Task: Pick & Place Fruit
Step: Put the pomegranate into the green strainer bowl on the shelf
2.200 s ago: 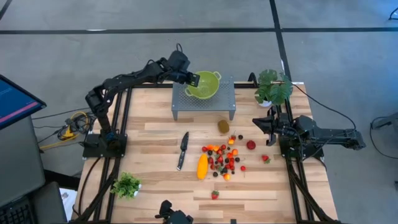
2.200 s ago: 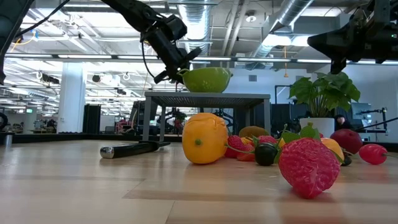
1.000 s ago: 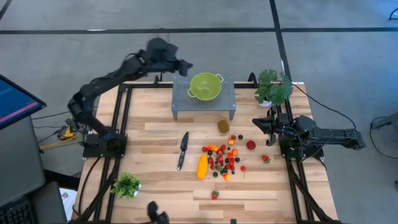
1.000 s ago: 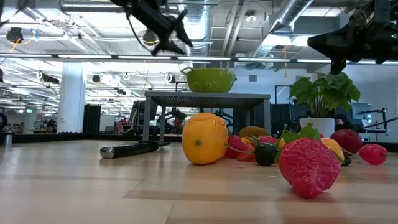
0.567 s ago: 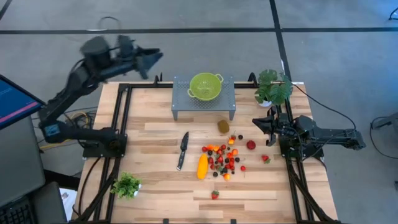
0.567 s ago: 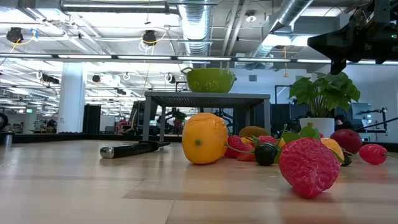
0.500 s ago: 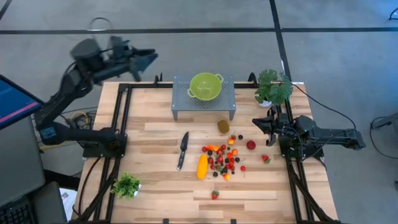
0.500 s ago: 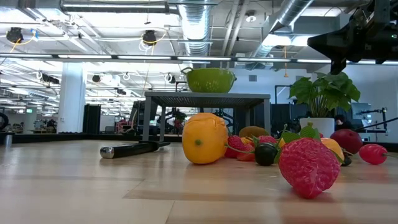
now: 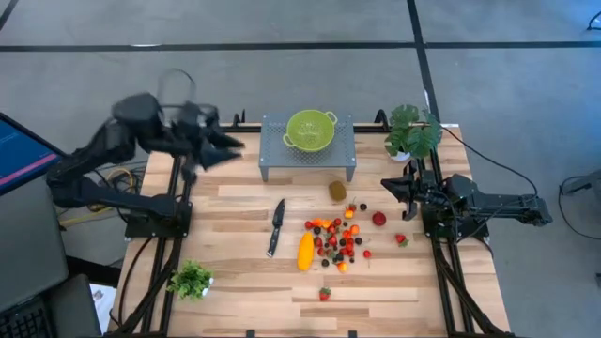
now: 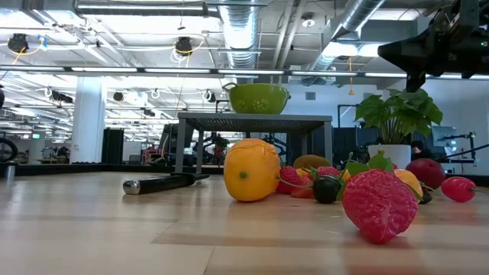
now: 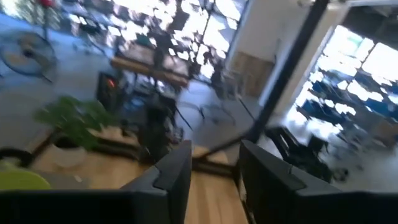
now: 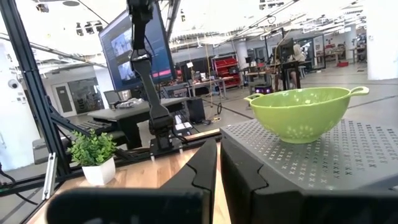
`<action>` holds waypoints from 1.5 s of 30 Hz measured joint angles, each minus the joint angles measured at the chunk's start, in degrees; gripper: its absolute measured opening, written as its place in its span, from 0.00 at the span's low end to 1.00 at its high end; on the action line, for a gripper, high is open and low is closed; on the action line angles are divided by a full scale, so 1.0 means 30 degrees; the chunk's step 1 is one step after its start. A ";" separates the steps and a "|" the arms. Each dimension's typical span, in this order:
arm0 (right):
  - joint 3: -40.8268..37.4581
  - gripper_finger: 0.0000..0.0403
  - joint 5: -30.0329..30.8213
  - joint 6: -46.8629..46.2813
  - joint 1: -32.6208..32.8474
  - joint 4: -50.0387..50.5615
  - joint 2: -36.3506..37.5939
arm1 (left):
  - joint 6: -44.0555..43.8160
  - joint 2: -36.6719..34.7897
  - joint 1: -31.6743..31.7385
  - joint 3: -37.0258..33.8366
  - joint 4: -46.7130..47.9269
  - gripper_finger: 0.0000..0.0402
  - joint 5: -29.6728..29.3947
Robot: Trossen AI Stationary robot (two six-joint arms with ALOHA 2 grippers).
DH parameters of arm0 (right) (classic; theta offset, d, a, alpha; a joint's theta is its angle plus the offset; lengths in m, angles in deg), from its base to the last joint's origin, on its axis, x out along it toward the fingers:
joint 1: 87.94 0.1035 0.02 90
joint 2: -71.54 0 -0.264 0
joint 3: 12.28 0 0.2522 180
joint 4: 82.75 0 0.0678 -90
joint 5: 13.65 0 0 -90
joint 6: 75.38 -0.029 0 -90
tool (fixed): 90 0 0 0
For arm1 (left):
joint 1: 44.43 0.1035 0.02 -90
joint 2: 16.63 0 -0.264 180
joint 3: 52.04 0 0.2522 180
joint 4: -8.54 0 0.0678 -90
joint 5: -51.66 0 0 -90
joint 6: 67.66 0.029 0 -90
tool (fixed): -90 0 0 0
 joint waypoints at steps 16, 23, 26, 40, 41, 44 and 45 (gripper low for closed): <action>0.0000 0.04 0.0000 0.0055 0.0000 0.0000 0.0000 | 0.2419 0.0016 -0.3554 -1.0274 -0.5960 0.26 -0.0619; 0.0000 0.04 -0.0007 0.0055 0.0359 0.0000 0.0000 | 0.3998 0.0016 -0.3547 -1.3171 -0.7956 0.26 -0.0614; 0.0000 0.04 -0.0007 0.0055 0.0554 -0.0007 0.0000 | 0.4896 0.0016 -0.3533 -1.4448 -0.9238 0.26 -0.0614; 0.0000 0.04 -0.0022 0.0061 0.1556 -0.1919 0.0000 | 0.6502 0.0008 -0.3518 -1.9217 -1.5918 0.26 -0.4241; 0.0000 0.04 -0.0022 0.0058 0.1552 -0.1931 0.0000 | 0.6502 0.0008 -0.3517 -1.9405 -1.6132 0.26 -0.4749; 0.0000 0.04 -0.0015 0.0055 0.1538 -0.1948 0.0000 | 0.6495 0.0008 -0.3515 -1.9951 -1.6872 0.26 -0.6229; 0.0000 0.04 -0.0015 0.0055 0.1545 -0.2022 -0.0007 | 0.6495 0.0008 -0.3516 -2.0142 -1.7174 0.26 -0.6725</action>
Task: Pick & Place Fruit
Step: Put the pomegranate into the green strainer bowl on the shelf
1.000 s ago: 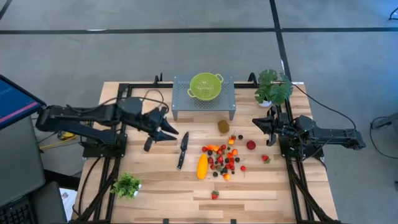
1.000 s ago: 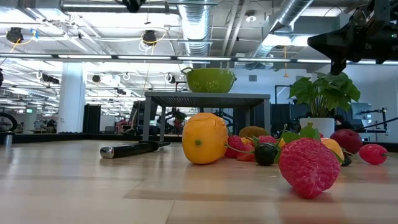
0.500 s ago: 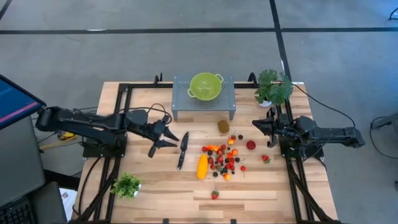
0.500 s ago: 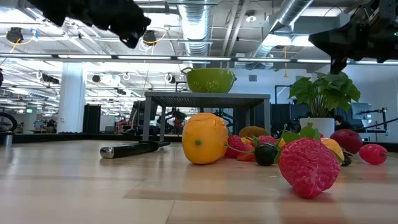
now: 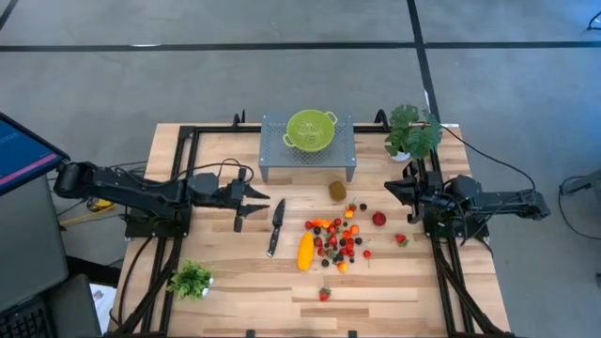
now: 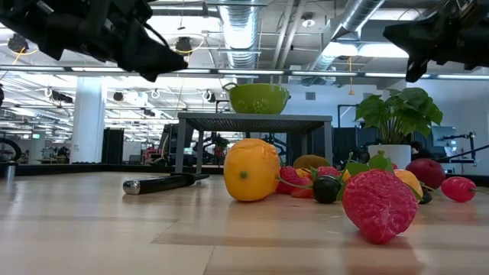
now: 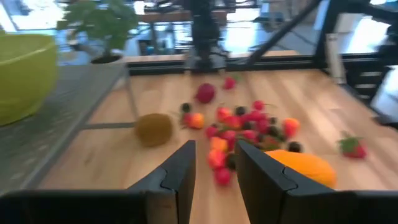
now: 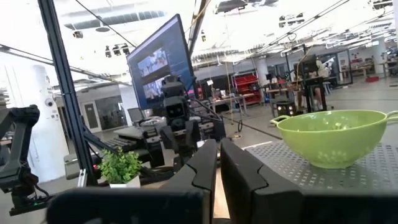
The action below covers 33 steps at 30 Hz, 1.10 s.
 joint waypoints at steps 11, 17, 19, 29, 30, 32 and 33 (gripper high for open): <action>0.0000 0.01 -0.0007 0.0007 0.0000 -0.4378 -0.3667 | 0.0002 0.0000 0.0005 -0.1072 -0.1869 0.26 -0.3961; 0.1163 0.01 -0.0015 0.0000 0.0000 -0.5073 -0.6945 | 0.0000 0.0000 0.0005 -0.2126 -0.2248 0.26 -0.4997; 0.1832 0.01 -0.0015 0.0006 0.0037 -0.5067 -0.8048 | 0.0000 0.0000 0.0035 -0.2448 -0.2686 0.26 -0.5177; 0.6549 0.00 0.0086 0.0155 0.1392 -0.2800 -1.3781 | -0.0344 0.0000 0.1375 -0.3911 -0.4826 0.26 -0.5073; 0.7024 0.00 0.0424 0.0148 0.1575 -0.1988 -1.4218 | -0.0479 0.0000 0.1453 -0.4054 -0.4861 0.26 -0.4957; 0.7982 0.00 0.1797 -0.0253 0.2059 -0.0264 -1.5207 | -0.0800 0.0000 0.1612 -0.4316 -0.4920 0.26 -0.4591; 0.8388 0.00 0.2569 -0.0554 0.2321 0.0538 -1.5690 | -0.1089 0.0000 0.1668 -0.4469 -0.5014 0.26 -0.4415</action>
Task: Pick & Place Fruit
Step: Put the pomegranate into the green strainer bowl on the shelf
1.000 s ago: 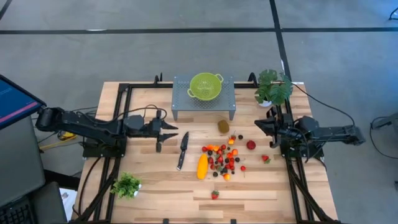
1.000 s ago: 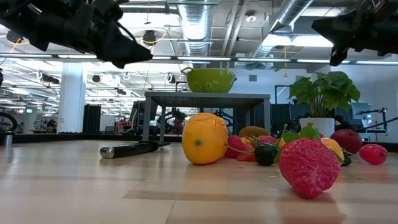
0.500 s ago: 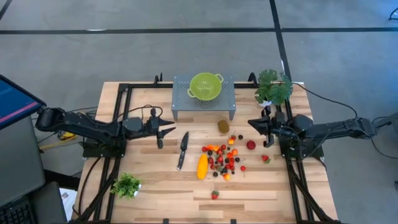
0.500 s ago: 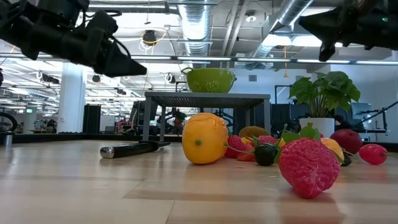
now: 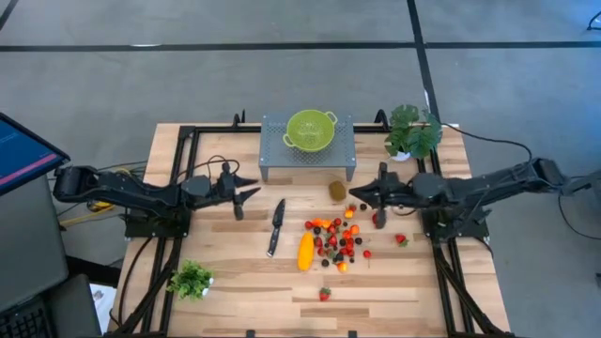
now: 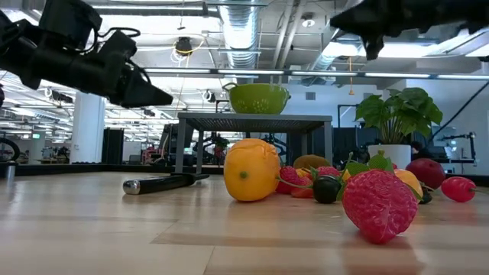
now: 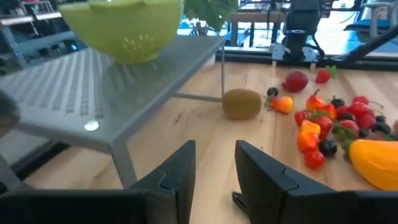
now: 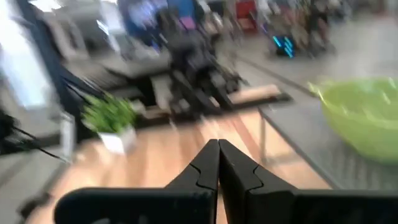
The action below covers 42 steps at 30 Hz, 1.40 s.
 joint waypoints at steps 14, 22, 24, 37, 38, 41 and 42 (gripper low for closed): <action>0.5815 0.00 0.3340 -0.7902 0.3519 1.5682 -0.4003 | -0.1278 0.0000 0.0049 -0.0412 -0.0512 0.26 0.2509; 0.7280 0.00 0.3427 -1.3664 0.5171 2.2063 -0.4986 | -0.1286 0.0296 -0.0087 -0.0420 -0.1729 0.26 0.4318; 0.7447 0.00 0.3426 -1.4644 0.5523 2.3074 -0.5158 | -0.1286 0.0801 -0.0241 -0.0427 -0.2549 0.26 0.4297; 0.7917 0.00 0.2052 -1.7009 0.6648 2.6057 -0.5133 | -0.0989 0.8351 -0.0708 0.1478 -0.7121 0.26 0.4296; 0.7917 0.00 0.1931 -1.7077 0.6648 2.6185 -0.5133 | -0.0951 0.8877 -0.0708 0.1763 -0.7131 0.26 0.4296; 0.7917 0.01 0.1840 -1.7592 0.6422 2.6906 -0.5133 | -0.0535 0.9877 -0.0708 0.2238 -0.7141 0.26 0.4283; 0.7917 0.03 0.1765 -1.7750 0.6286 2.7194 -0.5133 | -0.0492 1.0028 -0.0708 0.2269 -0.7133 0.26 0.4281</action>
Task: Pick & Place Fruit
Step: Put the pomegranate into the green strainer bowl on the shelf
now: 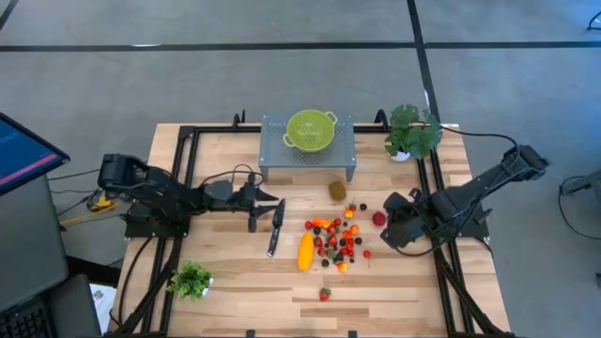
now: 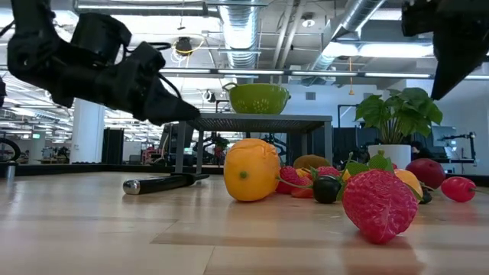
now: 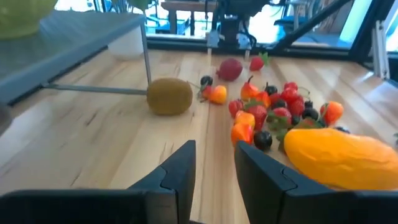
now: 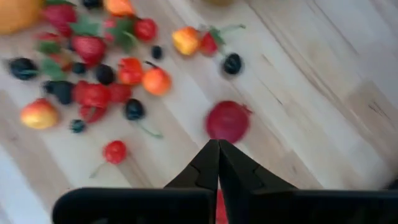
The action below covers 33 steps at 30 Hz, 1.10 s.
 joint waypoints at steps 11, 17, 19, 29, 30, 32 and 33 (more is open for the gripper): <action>-0.0015 0.45 -0.0427 -0.0181 -0.2105 -0.0331 -0.0269 | 0.0000 -0.0032 0.0000 0.0000 0.0042 0.26 -0.0007; -0.0022 0.69 -0.0795 0.0596 -0.3162 -0.0855 -0.1379 | 0.0000 -0.0032 0.0000 0.0000 0.0089 0.26 -0.0007; -0.0022 0.73 -0.1010 0.1051 -0.3409 -0.1078 -0.1931 | 0.0000 -0.0032 0.0000 0.0000 0.0103 0.26 -0.0007; -0.0352 0.78 -0.1836 0.2699 -0.4751 -0.1759 -0.4067 | 0.0000 -0.0032 0.0000 0.0000 0.0140 0.26 -0.0007; -0.0624 0.78 -0.2230 0.2948 -0.4940 -0.2274 -0.4088 | 0.0000 -0.0032 0.0000 0.0000 0.0153 0.26 -0.0013; -0.1276 0.78 -0.2973 0.3431 -0.5269 -0.3497 -0.4102 | 0.0000 -0.0032 0.0000 0.0000 0.0162 0.26 -0.0007; -0.1585 0.78 -0.3264 0.3622 -0.5409 -0.3959 -0.4102 | 0.0000 -0.0032 0.0000 0.0000 0.0165 0.26 -0.0010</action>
